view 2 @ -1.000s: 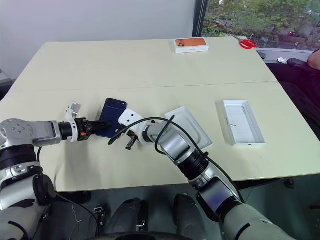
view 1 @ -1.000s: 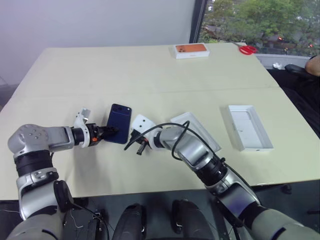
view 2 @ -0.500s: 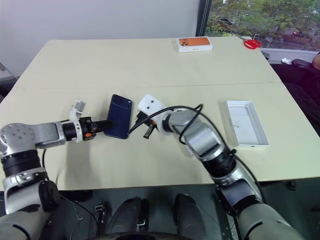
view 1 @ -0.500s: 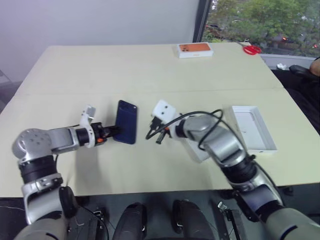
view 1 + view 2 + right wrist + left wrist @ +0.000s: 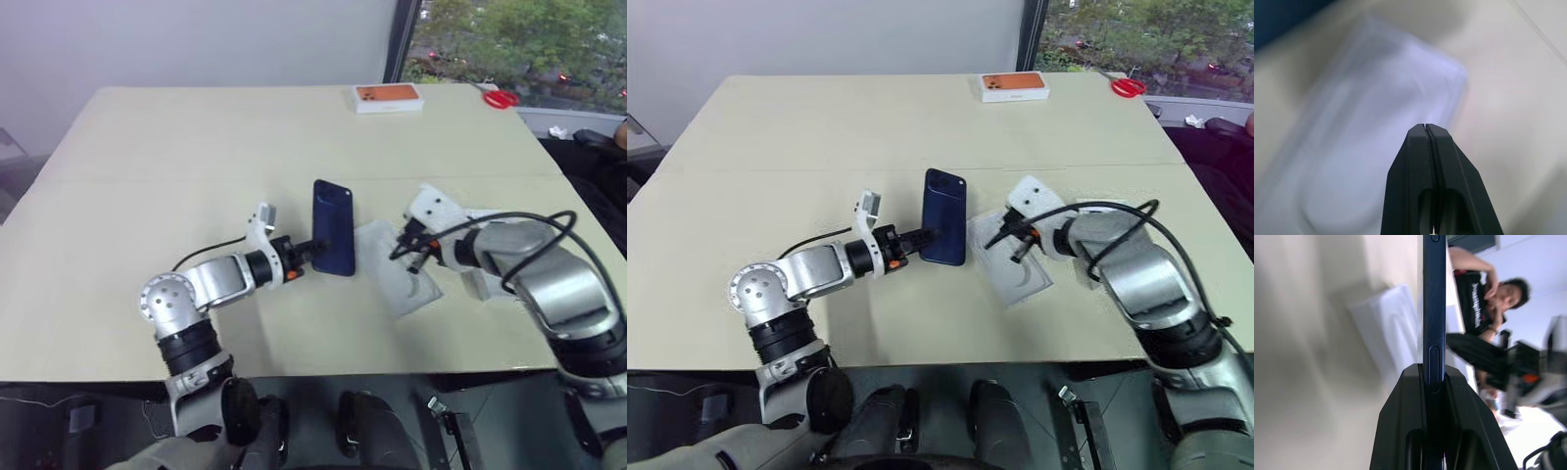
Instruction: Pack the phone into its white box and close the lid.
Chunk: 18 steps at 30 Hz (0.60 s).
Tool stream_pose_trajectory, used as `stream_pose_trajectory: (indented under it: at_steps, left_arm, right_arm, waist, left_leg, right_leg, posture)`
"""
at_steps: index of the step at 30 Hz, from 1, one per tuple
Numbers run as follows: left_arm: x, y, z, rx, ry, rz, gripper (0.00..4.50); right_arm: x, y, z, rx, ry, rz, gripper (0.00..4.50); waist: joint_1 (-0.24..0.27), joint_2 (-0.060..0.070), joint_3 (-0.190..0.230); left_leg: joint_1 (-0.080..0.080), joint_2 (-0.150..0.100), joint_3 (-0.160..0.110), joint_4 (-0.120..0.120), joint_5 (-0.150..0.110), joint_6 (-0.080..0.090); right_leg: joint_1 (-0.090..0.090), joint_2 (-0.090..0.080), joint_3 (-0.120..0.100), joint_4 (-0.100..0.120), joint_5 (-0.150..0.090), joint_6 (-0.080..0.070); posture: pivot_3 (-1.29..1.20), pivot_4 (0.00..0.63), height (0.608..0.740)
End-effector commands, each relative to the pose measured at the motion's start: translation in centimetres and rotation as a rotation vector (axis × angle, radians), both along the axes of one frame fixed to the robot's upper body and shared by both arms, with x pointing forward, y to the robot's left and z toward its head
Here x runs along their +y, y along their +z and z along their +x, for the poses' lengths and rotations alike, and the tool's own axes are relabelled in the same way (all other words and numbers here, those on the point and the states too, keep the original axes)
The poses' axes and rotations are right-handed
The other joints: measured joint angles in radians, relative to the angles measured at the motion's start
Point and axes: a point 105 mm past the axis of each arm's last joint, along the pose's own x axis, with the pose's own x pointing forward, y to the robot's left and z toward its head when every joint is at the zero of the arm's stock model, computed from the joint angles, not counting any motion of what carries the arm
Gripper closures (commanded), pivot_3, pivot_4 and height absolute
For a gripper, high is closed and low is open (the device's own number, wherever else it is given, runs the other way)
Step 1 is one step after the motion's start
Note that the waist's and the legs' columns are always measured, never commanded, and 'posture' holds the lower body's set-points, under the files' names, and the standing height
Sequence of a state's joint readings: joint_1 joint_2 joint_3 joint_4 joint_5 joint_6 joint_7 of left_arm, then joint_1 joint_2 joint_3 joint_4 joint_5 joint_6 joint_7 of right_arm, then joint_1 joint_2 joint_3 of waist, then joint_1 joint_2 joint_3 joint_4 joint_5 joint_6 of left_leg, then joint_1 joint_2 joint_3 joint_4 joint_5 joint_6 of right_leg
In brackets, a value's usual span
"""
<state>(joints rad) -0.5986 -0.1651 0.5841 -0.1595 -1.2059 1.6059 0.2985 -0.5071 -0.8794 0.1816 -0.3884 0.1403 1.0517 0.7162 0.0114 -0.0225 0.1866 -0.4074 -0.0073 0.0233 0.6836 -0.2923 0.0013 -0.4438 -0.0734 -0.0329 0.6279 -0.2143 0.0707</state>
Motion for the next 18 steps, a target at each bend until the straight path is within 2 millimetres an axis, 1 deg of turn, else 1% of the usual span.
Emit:
stream_pose_trajectory:
  at_steps: [1, 4, 8, 10, 14, 18]
  left_arm:
    - [-2.8, 0.6, -1.5, 0.005, -0.054, -0.068, 4.44]
    - [-3.2, 0.4, -1.6, 0.027, -0.067, -0.063, 4.44]
    - [-3.2, 0.5, -1.6, 0.036, -0.073, -0.06, 4.44]
    - [-3.3, 0.5, -1.7, 0.044, -0.077, -0.065, 4.44]
    - [-3.0, 1.2, -1.7, 0.051, -0.071, -0.096, 4.44]
    - [-2.9, 1.7, -1.9, 0.072, -0.075, -0.114, 4.44]
  right_arm:
    - [-2.2, 0.8, 0.0, -0.043, -0.041, -0.041, 4.5]
    - [-3.1, 0.1, -0.3, -0.029, -0.051, -0.074, 4.5]
    - [-3.8, -0.8, -0.6, -0.007, -0.054, -0.096, 4.5]
    - [-3.7, -1.4, -0.9, 0.016, -0.044, -0.09, 4.5]
    - [-2.4, -2.4, -1.9, 0.058, 0.019, -0.075, 4.5]
    - [-0.1, -3.1, -3.0, 0.091, 0.103, -0.036, 4.5]
  waist:
    - [0.001, 0.0, 0.0]
    - [0.002, -0.001, 0.001]
    - [0.005, -0.002, 0.001]
    - [0.004, -0.002, 0.001]
    - [0.001, -0.002, 0.001]
    - [0.001, -0.001, 0.001]
  left_leg:
    - [0.0, 0.0, 0.0, 0.0, 0.0, 0.0]
    - [0.001, 0.0, 0.0, 0.001, 0.0, 0.0]
    - [0.0, 0.001, -0.001, 0.001, 0.001, 0.0]
    - [0.0, 0.001, -0.001, 0.001, 0.001, 0.0]
    - [0.0, 0.001, -0.001, 0.001, 0.001, 0.0]
    - [0.001, 0.002, -0.001, 0.001, 0.002, -0.001]
  right_leg:
    - [0.0, 0.0, 0.0, 0.0, 0.0, 0.0]
    - [0.001, 0.002, 0.0, 0.0, 0.0, 0.0]
    - [0.001, 0.003, 0.0, 0.0, 0.0, 0.0]
    - [0.002, 0.003, 0.0, 0.0, 0.0, 0.0]
    - [0.001, 0.002, 0.001, 0.0, 0.0, 0.0]
    - [0.001, 0.002, 0.001, 0.001, 0.0, 0.0]
  posture:
    - [0.0, 0.15, 0.74]
    - [0.0, 0.15, 0.74]
    - [0.0, 0.15, 0.74]
    - [0.0, 0.15, 0.74]
    - [0.0, 0.15, 0.74]
    - [0.0, 0.15, 0.74]
